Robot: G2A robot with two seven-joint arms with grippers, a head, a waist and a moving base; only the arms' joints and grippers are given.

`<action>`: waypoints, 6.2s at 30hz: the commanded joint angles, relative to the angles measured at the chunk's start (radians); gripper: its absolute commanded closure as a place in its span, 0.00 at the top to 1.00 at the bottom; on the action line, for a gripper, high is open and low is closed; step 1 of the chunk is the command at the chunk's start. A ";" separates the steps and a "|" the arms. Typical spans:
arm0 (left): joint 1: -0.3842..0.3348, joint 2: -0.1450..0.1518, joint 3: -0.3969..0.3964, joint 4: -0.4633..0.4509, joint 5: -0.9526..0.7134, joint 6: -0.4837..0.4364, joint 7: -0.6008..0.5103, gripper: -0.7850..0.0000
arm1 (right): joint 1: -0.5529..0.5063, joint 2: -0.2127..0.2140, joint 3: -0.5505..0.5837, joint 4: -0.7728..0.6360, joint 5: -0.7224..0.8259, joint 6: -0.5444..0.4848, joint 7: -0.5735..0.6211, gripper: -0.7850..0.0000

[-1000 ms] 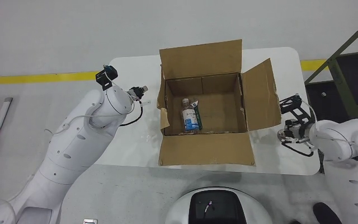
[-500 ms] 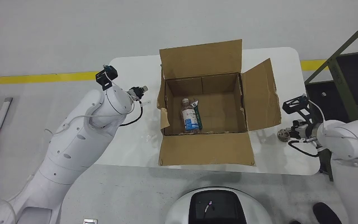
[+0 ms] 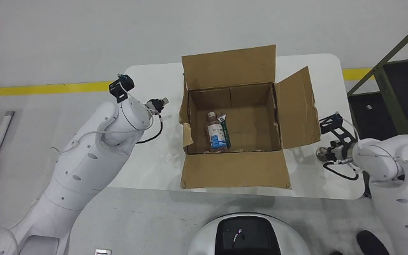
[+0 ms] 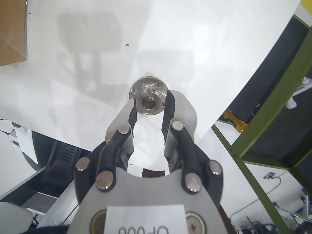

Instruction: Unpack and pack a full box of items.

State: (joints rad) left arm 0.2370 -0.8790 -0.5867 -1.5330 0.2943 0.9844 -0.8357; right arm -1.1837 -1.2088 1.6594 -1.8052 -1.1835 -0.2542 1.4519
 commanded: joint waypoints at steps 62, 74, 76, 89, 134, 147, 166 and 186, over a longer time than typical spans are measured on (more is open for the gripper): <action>0.000 0.000 0.000 0.000 0.000 0.000 0.000 1.00 | 0.140 0.069 0.338 -0.166 0.710 0.285 -0.126 0.00; 0.000 0.000 0.000 0.000 0.000 0.000 0.000 1.00 | 0.290 0.088 0.031 -0.163 0.833 0.253 -0.108 0.00; 0.000 0.000 0.000 0.000 0.000 0.000 0.000 1.00 | 0.321 0.086 -0.066 -0.139 0.803 0.251 -0.117 0.00; 0.000 0.000 0.000 0.000 0.000 0.000 0.000 1.00 | 0.576 0.016 -0.730 0.168 0.261 0.435 -0.196 0.00; 0.000 0.000 0.000 0.000 0.000 0.000 0.000 1.00 | 0.719 -0.155 -0.860 0.544 0.278 0.494 -0.320 0.70; 0.000 0.000 0.000 0.000 0.000 0.000 0.000 1.00 | 0.578 -0.055 -0.388 0.076 0.405 0.299 -0.265 0.00; 0.000 0.000 0.000 0.000 0.000 0.000 0.000 1.00 | 0.310 0.041 0.293 0.132 0.649 0.145 -0.289 0.00; 0.000 0.000 0.000 0.000 0.000 0.000 0.000 1.00 | 0.330 0.016 -0.060 0.426 1.220 0.026 -0.141 0.00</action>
State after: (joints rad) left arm 0.2370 -0.8790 -0.5867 -1.5330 0.2943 0.9844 -0.8357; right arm -0.8558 -1.1927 1.6107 -1.3788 0.0325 -0.2294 1.3088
